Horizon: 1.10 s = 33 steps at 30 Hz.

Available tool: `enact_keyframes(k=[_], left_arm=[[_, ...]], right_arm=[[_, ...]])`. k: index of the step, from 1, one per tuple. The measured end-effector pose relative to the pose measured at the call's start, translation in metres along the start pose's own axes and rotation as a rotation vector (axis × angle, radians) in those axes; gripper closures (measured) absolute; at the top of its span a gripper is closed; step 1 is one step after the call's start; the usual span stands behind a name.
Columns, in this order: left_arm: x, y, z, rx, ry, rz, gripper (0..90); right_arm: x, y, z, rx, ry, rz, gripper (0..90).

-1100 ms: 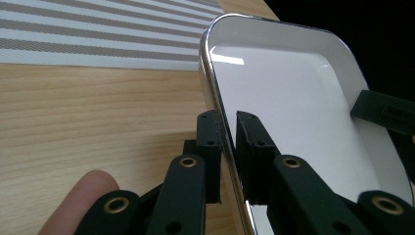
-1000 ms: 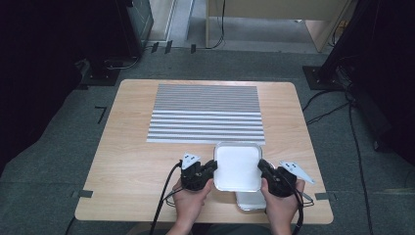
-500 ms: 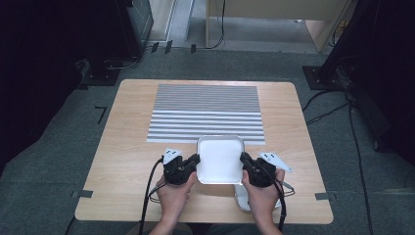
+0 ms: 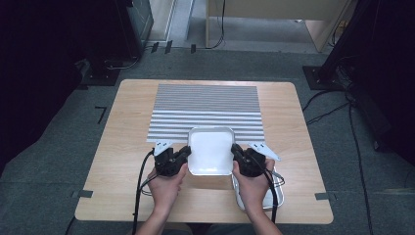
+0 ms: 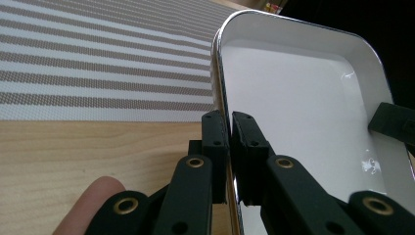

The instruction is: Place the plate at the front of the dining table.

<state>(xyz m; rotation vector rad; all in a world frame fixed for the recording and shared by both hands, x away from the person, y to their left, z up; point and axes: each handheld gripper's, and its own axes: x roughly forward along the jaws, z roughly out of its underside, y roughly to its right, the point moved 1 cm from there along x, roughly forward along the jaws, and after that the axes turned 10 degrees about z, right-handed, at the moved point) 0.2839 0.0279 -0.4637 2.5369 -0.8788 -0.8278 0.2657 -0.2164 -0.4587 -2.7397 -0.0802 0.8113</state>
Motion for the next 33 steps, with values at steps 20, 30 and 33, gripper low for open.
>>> enact_keyframes(k=[20, 30, 33], left_arm=[[0.024, -0.032, -0.038, -0.029, 0.008, -0.022, 87.0], [0.049, -0.051, -0.055, -0.053, -0.010, -0.045, 87.6], [0.060, -0.060, -0.062, -0.085, -0.017, -0.042, 87.7]], right_arm=[[0.044, -0.014, -0.031, -0.007, -0.044, -0.011, 86.5], [0.083, -0.015, -0.047, 0.012, -0.125, -0.006, 86.8], [0.093, -0.015, -0.052, 0.006, -0.132, -0.002, 86.8]])
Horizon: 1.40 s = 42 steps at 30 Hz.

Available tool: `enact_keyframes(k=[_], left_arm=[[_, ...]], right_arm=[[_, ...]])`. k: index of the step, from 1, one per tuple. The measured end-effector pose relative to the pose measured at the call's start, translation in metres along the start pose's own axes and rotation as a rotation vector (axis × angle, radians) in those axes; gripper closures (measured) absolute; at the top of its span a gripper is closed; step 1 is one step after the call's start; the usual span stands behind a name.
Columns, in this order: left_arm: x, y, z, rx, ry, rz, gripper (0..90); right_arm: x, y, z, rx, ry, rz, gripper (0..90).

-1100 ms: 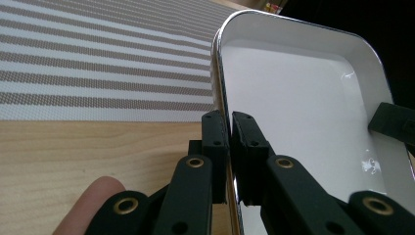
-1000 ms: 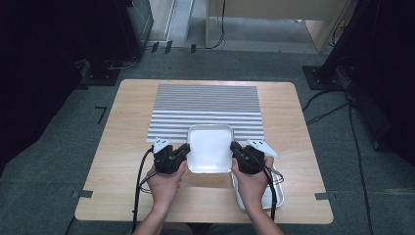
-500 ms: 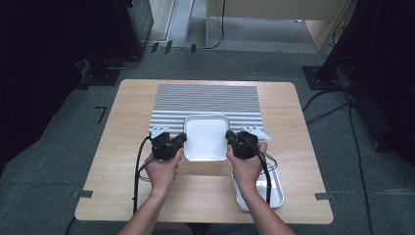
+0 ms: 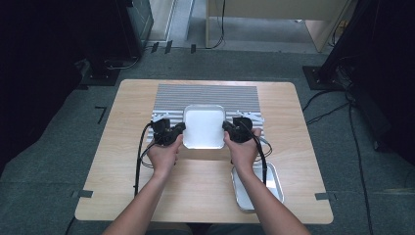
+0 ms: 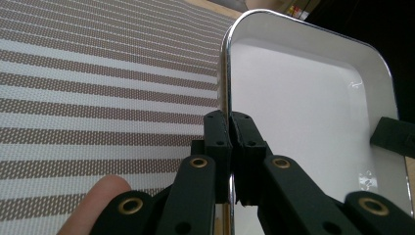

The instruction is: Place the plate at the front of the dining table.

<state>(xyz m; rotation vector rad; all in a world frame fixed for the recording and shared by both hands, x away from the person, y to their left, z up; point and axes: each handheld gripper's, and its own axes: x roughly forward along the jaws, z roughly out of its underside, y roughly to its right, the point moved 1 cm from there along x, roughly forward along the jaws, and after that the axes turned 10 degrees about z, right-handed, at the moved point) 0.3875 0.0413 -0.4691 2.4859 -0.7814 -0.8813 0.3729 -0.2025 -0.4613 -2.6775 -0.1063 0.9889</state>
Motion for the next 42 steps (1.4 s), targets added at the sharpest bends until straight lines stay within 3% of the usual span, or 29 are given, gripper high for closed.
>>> enact_keyframes(k=[3, 7, 9, 14, 21, 23, 26, 28, 36, 42], left_arm=[[0.006, -0.005, -0.003, -0.024, 0.005, 0.009, 87.6], [0.020, -0.012, -0.010, -0.012, -0.025, -0.024, 87.8], [0.030, -0.019, -0.018, -0.028, -0.044, -0.038, 87.9], [0.049, -0.028, -0.027, -0.057, -0.081, -0.051, 87.9], [0.066, -0.037, -0.038, -0.073, -0.103, -0.070, 87.9], [0.072, -0.038, -0.041, -0.065, -0.114, -0.081, 87.7], [0.083, -0.037, -0.045, -0.036, -0.125, -0.138, 87.5], [0.087, -0.038, -0.047, -0.033, -0.138, -0.153, 87.4], [0.095, -0.043, -0.050, 0.000, -0.164, -0.145, 86.4], [0.101, -0.045, -0.049, -0.007, -0.185, -0.156, 86.0]], right_arm=[[0.007, 0.001, -0.003, 0.007, -0.004, 0.004, 86.8], [0.023, 0.001, -0.010, 0.006, -0.022, 0.010, 86.8], [0.034, 0.000, -0.015, 0.019, -0.034, 0.009, 86.4], [0.050, -0.001, -0.027, -0.003, -0.042, 0.032, 86.1], [0.070, 0.001, -0.039, -0.003, -0.067, 0.022, 85.7], [0.080, 0.003, -0.045, 0.003, -0.091, 0.030, 86.0], [0.091, 0.003, -0.047, 0.015, -0.100, 0.043, 86.4], [0.098, 0.002, -0.046, 0.019, -0.114, 0.063, 86.7], [0.115, 0.014, -0.045, 0.097, -0.157, 0.033, 86.5], [0.119, 0.014, -0.046, 0.105, -0.155, 0.043, 86.0]])
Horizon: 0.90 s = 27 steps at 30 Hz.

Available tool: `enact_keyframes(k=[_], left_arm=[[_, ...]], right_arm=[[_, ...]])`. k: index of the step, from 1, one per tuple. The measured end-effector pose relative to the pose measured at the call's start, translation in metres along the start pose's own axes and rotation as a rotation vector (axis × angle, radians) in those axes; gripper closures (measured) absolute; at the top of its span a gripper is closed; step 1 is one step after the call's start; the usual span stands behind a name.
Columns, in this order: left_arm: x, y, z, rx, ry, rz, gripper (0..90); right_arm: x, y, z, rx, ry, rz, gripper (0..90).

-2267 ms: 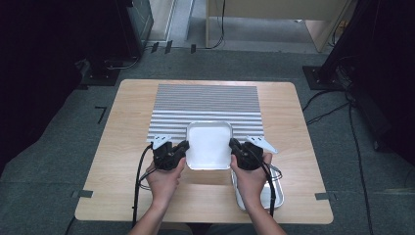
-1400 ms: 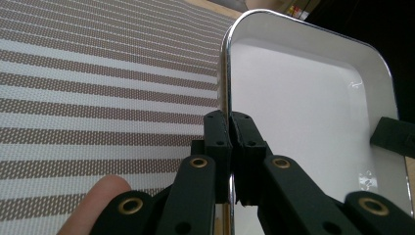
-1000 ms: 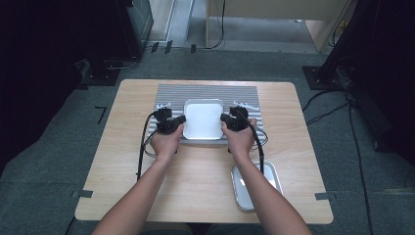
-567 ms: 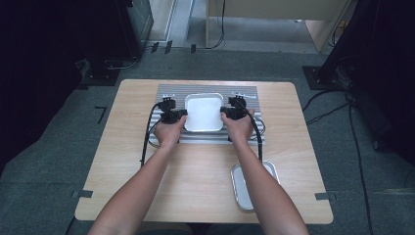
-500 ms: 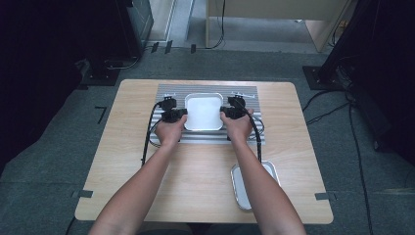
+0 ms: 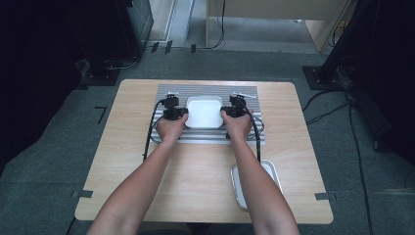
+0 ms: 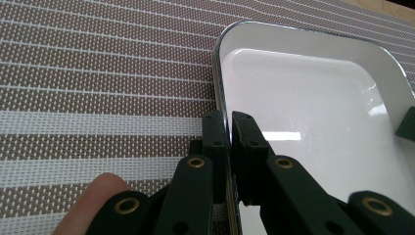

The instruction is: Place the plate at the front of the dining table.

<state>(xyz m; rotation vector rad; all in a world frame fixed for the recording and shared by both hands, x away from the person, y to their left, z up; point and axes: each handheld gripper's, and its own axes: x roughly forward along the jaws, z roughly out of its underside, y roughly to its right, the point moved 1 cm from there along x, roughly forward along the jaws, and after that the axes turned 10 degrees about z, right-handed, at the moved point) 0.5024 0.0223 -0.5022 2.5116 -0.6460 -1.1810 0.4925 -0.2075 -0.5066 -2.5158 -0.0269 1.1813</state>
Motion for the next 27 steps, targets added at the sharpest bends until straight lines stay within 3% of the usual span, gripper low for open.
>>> enact_keyframes(k=[3, 9, 13, 24, 27], left_arm=[[0.002, 0.001, -0.001, 0.013, -0.005, -0.017, 85.5], [0.005, 0.001, -0.005, 0.023, -0.006, -0.044, 85.2], [0.008, 0.002, -0.011, 0.033, -0.008, -0.044, 85.4], [0.019, 0.008, -0.016, 0.073, -0.011, -0.063, 84.6], [0.021, 0.007, -0.015, 0.078, -0.012, -0.056, 83.4]], right_arm=[[0.000, -0.003, -0.002, -0.015, 0.011, 0.010, 85.9], [0.006, -0.005, -0.002, 0.006, 0.024, 0.019, 86.0], [0.010, -0.002, -0.003, 0.019, 0.030, -0.003, 85.8], [0.019, 0.002, -0.007, 0.009, 0.062, 0.028, 85.8], [0.021, 0.004, -0.007, 0.017, 0.064, 0.012, 85.2]])
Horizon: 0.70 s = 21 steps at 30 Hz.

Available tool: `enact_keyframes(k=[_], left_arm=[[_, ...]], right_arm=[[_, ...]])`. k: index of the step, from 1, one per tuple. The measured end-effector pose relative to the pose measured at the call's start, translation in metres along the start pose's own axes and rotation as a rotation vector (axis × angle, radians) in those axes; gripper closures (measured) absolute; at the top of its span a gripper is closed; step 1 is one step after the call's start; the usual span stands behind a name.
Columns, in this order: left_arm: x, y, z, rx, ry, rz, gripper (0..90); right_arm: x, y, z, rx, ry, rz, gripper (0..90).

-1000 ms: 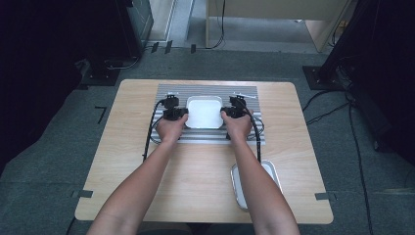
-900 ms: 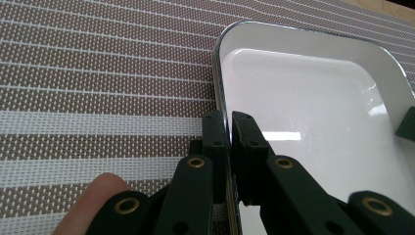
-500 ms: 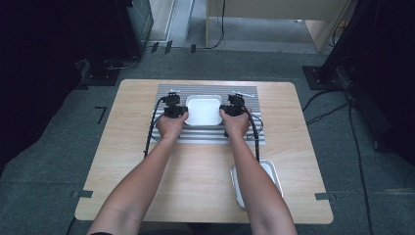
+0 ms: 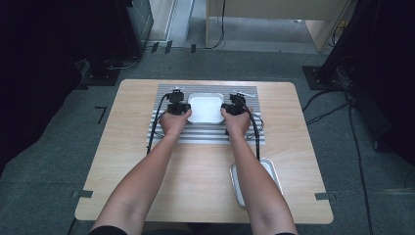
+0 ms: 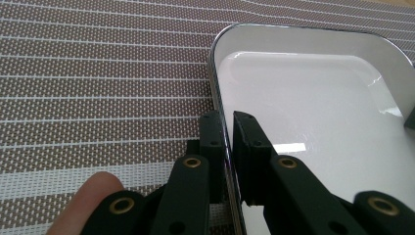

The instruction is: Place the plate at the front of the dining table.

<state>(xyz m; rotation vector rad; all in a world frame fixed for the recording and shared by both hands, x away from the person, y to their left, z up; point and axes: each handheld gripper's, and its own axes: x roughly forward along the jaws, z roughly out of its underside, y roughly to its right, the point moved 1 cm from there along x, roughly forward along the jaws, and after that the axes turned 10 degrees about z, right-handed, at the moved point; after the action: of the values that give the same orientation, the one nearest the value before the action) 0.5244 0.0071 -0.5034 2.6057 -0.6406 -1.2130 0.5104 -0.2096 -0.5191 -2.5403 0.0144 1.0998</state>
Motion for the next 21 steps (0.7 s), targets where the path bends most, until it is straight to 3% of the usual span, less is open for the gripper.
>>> enact_keyframes(k=[3, 7, 10, 11, 12, 15, 16, 20, 21], left_arm=[[0.001, 0.000, 0.001, -0.005, -0.001, 0.028, 76.6], [-0.006, 0.007, 0.003, 0.070, 0.054, 0.037, 59.4], [-0.010, 0.008, 0.002, 0.070, 0.074, 0.054, 51.8], [-0.012, 0.008, 0.002, 0.064, 0.082, 0.065, 49.1], [-0.014, 0.008, 0.001, 0.056, 0.090, 0.075, 49.1], [-0.022, 0.009, -0.001, 0.025, 0.088, 0.089, 36.6], [-0.022, 0.009, -0.001, 0.025, 0.088, 0.089, 33.3], [-0.032, 0.014, 0.000, 0.061, 0.047, 0.097, 24.5], [-0.035, 0.016, 0.001, 0.074, 0.043, 0.105, 19.3]], right_arm=[[0.000, 0.000, -0.001, -0.002, -0.010, -0.006, 82.4], [-0.006, 0.001, -0.007, 0.006, 0.024, -0.066, 68.2], [-0.010, 0.000, -0.011, 0.012, 0.042, -0.074, 66.0], [-0.014, 0.000, -0.014, -0.035, 0.055, -0.041, 65.5], [-0.014, 0.000, -0.014, -0.035, 0.055, -0.041, 65.5], [-0.023, 0.003, -0.020, -0.097, 0.098, -0.014, 62.7], [-0.025, 0.003, -0.021, -0.102, 0.098, -0.025, 58.0], [-0.032, 0.002, -0.021, -0.147, 0.090, -0.050, 51.3], [-0.039, 0.001, -0.021, -0.187, 0.080, -0.040, 48.0]])
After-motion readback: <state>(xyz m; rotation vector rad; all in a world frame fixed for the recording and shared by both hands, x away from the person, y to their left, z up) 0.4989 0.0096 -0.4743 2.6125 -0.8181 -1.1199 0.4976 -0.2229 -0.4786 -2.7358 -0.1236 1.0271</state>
